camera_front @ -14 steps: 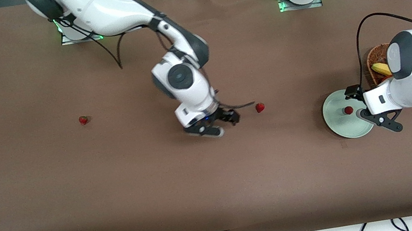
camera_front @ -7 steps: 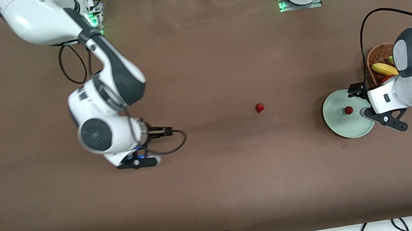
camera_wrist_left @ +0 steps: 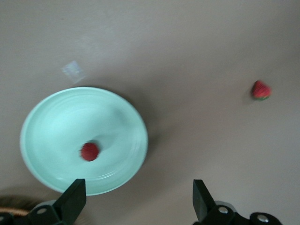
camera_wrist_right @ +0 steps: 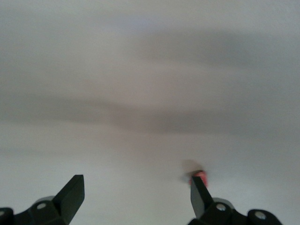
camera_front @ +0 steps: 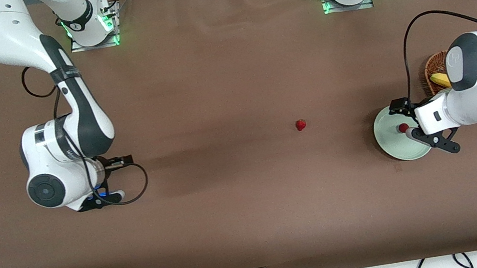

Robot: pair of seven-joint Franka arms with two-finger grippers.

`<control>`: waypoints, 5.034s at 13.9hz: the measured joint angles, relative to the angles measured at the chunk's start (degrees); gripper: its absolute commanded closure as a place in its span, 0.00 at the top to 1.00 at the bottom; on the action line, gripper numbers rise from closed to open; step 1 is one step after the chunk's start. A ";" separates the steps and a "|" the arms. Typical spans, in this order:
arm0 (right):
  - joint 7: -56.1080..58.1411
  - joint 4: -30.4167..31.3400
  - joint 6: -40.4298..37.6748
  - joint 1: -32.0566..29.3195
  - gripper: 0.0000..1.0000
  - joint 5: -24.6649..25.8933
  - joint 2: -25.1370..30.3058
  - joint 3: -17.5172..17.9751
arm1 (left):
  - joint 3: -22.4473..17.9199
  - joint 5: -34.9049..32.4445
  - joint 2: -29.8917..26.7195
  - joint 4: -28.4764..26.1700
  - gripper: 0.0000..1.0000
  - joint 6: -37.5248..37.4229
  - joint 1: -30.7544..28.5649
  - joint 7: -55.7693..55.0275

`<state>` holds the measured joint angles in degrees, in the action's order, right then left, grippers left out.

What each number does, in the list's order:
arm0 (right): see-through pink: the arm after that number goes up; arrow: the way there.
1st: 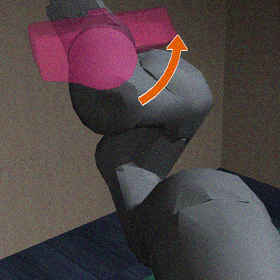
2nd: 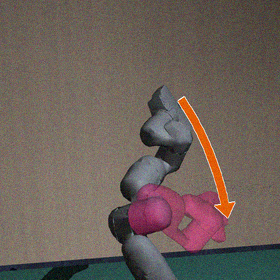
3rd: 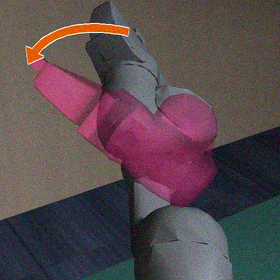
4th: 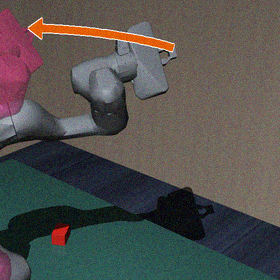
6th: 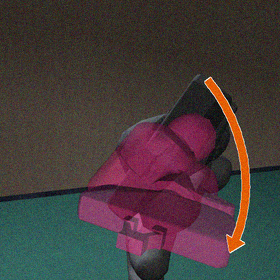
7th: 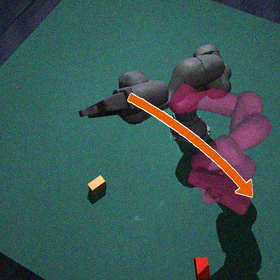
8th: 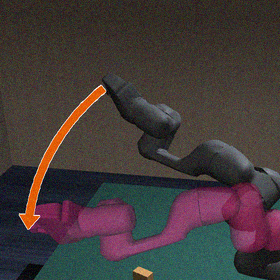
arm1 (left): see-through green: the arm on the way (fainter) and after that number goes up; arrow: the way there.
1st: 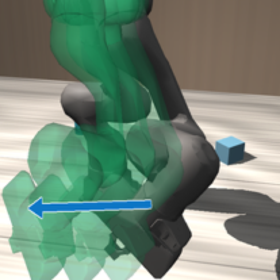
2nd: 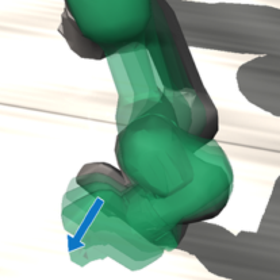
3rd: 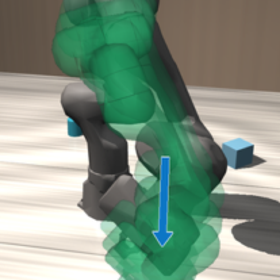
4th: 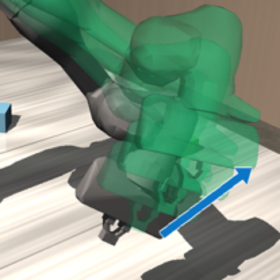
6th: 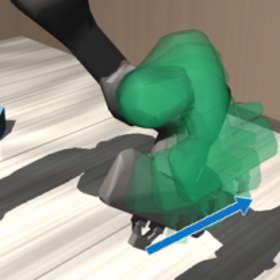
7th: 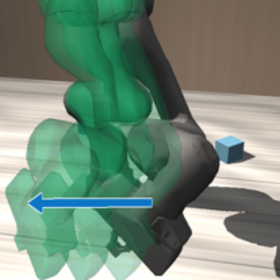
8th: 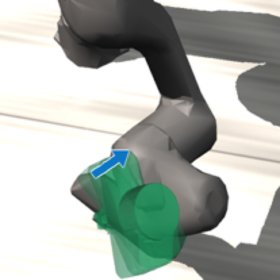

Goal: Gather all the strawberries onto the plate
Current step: 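Grasp the middle strawberry with the left gripper while the right gripper grasps another, then drop the strawberry onto the plate while the right gripper lifts the last strawberry, then place the last strawberry mid-table with the right gripper while the left gripper withdraws, then grasp the last strawberry with the left gripper and lift it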

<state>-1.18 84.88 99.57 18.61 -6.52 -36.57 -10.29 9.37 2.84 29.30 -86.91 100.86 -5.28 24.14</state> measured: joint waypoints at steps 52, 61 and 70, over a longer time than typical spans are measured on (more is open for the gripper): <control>-53.11 -16.42 55.16 31.54 1.00 -12.85 -22.93 8.73 | 9.66 -19.01 -0.09 -12.10 1.00 15.72 -6.55 -5.23; -38.30 -20.00 28.76 22.27 1.00 -12.85 -13.64 3.90 | 16.77 -8.23 -2.74 -11.83 1.00 12.96 -6.26 -21.82; -11.62 -20.00 -6.87 10.95 1.00 -9.72 -4.09 -5.56 | 19.50 -8.21 4.94 -12.92 1.00 27.45 6.49 -52.94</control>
<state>-12.80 64.88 92.71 29.57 -16.24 -40.66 -15.85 28.87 -5.37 34.24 -99.82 128.31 1.21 -28.81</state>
